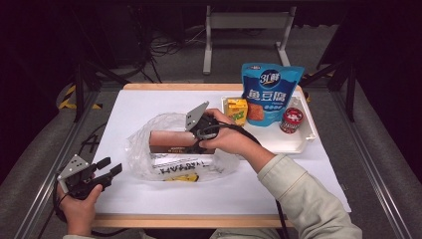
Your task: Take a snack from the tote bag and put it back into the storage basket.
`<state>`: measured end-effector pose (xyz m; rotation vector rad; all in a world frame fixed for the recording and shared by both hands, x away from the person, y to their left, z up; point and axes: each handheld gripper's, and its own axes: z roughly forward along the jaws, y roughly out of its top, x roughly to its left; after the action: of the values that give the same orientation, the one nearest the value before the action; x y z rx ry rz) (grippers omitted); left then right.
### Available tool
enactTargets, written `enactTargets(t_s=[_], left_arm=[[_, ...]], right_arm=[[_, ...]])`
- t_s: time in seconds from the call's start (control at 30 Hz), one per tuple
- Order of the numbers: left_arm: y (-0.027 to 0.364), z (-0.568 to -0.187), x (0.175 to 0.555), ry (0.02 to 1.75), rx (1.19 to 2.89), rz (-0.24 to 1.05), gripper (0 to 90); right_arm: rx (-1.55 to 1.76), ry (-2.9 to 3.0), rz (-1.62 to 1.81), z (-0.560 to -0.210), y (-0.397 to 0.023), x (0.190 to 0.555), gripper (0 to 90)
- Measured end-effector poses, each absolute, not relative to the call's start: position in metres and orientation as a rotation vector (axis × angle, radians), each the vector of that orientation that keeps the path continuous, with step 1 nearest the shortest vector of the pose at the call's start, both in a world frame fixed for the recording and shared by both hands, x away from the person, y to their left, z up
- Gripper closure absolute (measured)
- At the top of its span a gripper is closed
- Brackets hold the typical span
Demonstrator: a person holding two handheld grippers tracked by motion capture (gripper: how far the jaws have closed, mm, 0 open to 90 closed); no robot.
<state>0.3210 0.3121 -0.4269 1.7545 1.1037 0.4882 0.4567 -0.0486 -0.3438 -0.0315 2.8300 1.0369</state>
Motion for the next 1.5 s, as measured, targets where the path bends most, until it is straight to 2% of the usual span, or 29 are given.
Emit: enactTargets(t_s=[0.57, 1.5], left_arm=[[0.297, -0.426, 0.339, 1.060, 1.780, 0.459, 44.6], [0.283, -0.425, 0.355, 1.012, 1.804, 0.438, 44.6]], right_arm=[[0.037, 2.754, 1.060, -0.313, -0.100, 0.452, 42.2], [0.183, 2.661, 1.024, -0.295, -0.191, 0.456, 42.2]])
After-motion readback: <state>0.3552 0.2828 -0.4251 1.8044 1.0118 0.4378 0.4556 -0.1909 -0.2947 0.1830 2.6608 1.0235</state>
